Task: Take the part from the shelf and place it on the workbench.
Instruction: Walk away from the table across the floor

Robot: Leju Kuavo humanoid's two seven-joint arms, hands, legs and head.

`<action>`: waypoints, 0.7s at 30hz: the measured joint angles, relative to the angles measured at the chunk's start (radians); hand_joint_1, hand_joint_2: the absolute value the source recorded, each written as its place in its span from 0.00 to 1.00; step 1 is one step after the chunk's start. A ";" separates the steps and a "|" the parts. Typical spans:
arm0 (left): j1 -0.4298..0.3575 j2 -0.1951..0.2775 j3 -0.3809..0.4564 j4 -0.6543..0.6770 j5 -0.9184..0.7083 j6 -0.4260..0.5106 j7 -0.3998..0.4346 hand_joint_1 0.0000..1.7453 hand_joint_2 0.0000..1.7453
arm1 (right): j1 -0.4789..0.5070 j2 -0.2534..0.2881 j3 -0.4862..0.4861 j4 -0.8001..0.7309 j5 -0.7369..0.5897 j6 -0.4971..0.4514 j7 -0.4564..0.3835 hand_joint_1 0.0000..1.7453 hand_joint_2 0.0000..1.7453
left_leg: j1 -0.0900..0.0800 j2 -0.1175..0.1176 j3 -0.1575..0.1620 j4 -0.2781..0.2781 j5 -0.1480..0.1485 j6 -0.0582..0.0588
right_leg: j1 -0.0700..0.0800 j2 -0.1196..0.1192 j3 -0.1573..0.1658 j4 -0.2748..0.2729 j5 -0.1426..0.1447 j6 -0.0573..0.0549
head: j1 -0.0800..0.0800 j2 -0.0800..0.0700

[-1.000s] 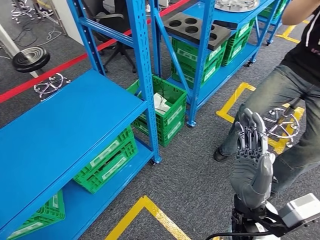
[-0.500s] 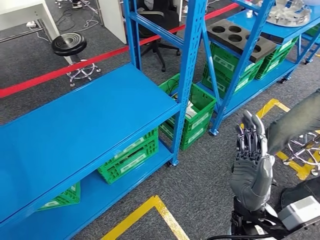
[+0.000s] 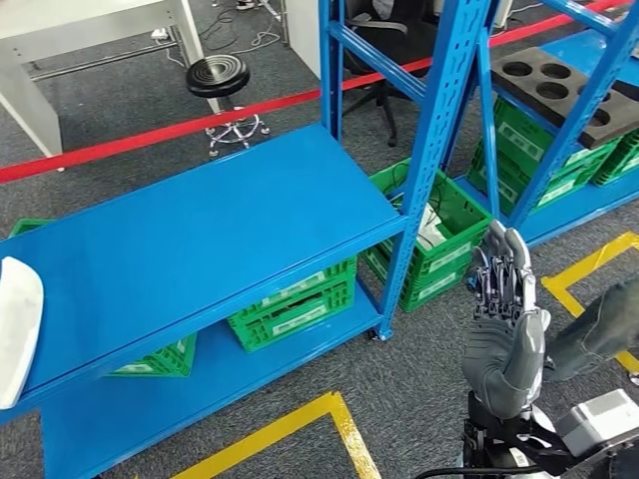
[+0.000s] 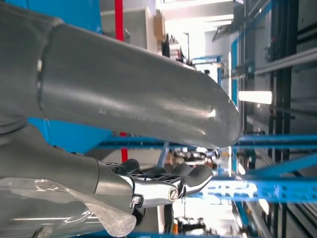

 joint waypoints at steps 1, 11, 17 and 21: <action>0.001 0.000 0.000 0.000 0.000 -0.001 0.000 0.00 0.00 | 0.000 0.000 0.000 0.000 0.000 0.000 0.000 0.00 0.00 | 0.000 0.002 0.006 -0.011 0.018 0.002 | 0.001 -0.014 0.003 0.000 -0.003 0.000 | 0.000 0.000; 0.004 -0.001 0.000 -0.002 0.006 -0.010 -0.005 0.00 0.00 | -0.009 0.000 0.002 -0.001 0.001 0.000 0.001 0.00 0.00 | -0.016 0.049 0.140 -0.296 0.136 0.060 | 0.010 -0.032 0.015 0.041 -0.063 0.039 | 0.006 0.000; -0.001 -0.004 0.000 -0.002 0.006 -0.012 -0.005 0.00 0.00 | -0.005 -0.001 0.002 0.000 0.000 0.000 0.002 0.00 0.00 | -0.011 -0.034 0.141 -0.297 0.138 0.064 | 0.003 0.037 -0.117 0.243 -0.090 0.052 | 0.012 0.000; -0.003 -0.005 0.000 -0.002 0.006 -0.013 -0.005 0.00 0.00 | -0.006 -0.003 0.002 0.000 0.001 0.000 0.003 0.00 0.00 | -0.011 -0.087 0.135 -0.284 0.136 0.047 | -0.004 0.103 -0.023 0.022 0.011 0.042 | 0.011 0.000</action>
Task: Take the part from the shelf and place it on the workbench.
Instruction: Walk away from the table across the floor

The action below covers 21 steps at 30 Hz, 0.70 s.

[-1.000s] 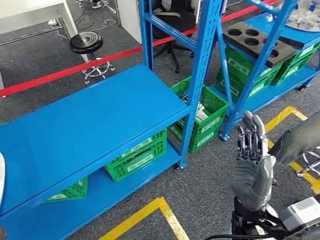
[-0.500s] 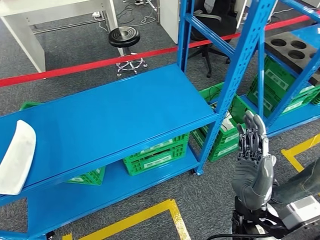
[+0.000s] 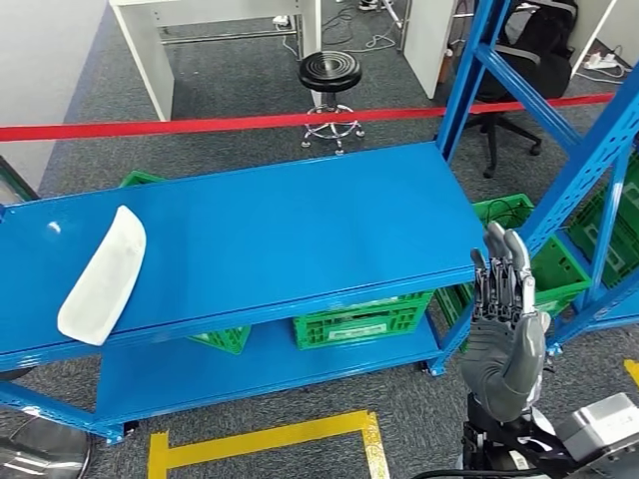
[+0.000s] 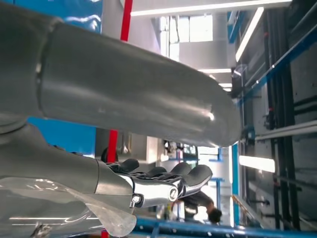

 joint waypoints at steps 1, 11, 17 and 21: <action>0.000 0.000 0.000 0.000 0.000 0.000 0.000 0.00 0.00 | 0.000 0.000 0.000 0.000 0.000 0.000 0.001 0.00 0.00 | 0.001 -0.011 -0.005 0.002 0.002 -0.007 | 0.001 0.005 0.005 -0.007 -0.005 -0.006 | 0.000 0.000; 0.001 0.006 0.000 0.000 0.000 0.001 -0.009 0.00 0.00 | 0.002 -0.001 -0.001 0.000 0.000 0.005 0.007 0.00 0.00 | 0.010 0.091 -0.126 0.258 -0.097 -0.044 | 0.000 -0.127 0.021 -0.018 -0.009 -0.040 | -0.015 0.000; 0.001 0.006 0.000 0.000 0.000 0.002 -0.010 0.00 0.00 | 0.002 -0.001 -0.001 0.000 0.000 0.005 0.007 0.00 0.00 | -0.010 0.165 -0.003 0.007 -0.008 -0.014 | 0.012 -0.193 0.045 -0.021 -0.029 -0.016 | -0.014 0.000; 0.003 0.004 0.000 -0.001 0.000 0.004 -0.010 0.00 0.00 | 0.001 -0.001 -0.001 -0.001 -0.001 0.005 0.007 0.00 0.00 | 0.003 0.125 0.004 -0.009 0.002 0.010 | 0.006 -0.121 0.021 0.041 -0.077 0.004 | -0.006 0.000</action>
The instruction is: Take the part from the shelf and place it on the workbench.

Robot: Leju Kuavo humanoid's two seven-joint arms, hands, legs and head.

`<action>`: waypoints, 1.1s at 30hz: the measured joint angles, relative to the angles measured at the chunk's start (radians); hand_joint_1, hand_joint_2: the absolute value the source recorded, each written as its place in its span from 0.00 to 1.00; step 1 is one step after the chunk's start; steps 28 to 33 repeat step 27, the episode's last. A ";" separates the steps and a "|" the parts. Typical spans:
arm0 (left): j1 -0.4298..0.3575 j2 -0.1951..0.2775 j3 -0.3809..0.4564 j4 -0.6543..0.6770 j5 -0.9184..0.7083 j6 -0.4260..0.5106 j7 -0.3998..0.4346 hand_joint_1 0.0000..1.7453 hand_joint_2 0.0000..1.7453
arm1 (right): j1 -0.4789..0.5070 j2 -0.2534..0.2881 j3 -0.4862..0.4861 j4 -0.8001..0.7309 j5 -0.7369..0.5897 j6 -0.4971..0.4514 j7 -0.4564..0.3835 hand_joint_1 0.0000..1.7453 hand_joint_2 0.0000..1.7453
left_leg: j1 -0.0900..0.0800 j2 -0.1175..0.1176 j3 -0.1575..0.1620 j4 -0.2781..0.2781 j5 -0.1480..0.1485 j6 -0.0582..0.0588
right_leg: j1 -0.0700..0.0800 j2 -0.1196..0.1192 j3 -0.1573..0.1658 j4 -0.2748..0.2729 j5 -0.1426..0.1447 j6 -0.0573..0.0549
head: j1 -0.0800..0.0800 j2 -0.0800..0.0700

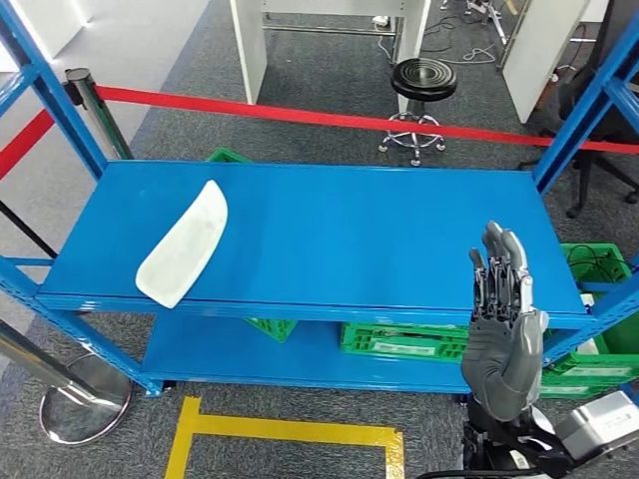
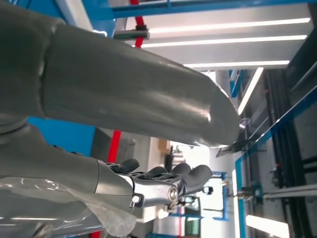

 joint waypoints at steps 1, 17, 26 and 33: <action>-0.002 0.000 0.000 0.000 0.000 0.001 0.000 0.00 0.00 | 0.003 0.000 -0.001 0.000 -0.002 -0.001 0.000 0.00 0.00 | 0.000 -0.008 0.000 0.000 0.000 0.003 | -0.001 0.031 -0.032 0.064 -0.029 0.002 | 0.003 0.000; -0.004 -0.009 0.000 0.000 0.010 0.008 0.001 0.00 0.00 | 0.063 0.001 -0.019 0.007 0.029 -0.060 0.006 0.00 0.00 | -0.005 -0.057 0.007 0.007 -0.014 0.005 | 0.004 0.063 -0.031 -0.052 0.093 -0.020 | 0.003 0.000; -0.004 -0.013 0.000 0.000 0.014 0.008 0.001 0.00 0.00 | 0.070 0.001 -0.019 0.021 0.030 -0.065 0.014 0.00 0.00 | -0.001 -0.057 0.010 0.003 -0.014 -0.024 | 0.007 0.063 -0.031 -0.050 0.090 -0.026 | 0.004 0.000; -0.004 -0.013 0.000 0.000 0.014 0.008 0.001 0.00 0.00 | 0.070 0.001 -0.019 0.022 0.030 -0.065 0.016 0.00 0.00 | -0.001 -0.057 0.009 0.003 -0.014 -0.024 | 0.007 0.063 -0.031 -0.050 0.090 -0.026 | 0.004 0.000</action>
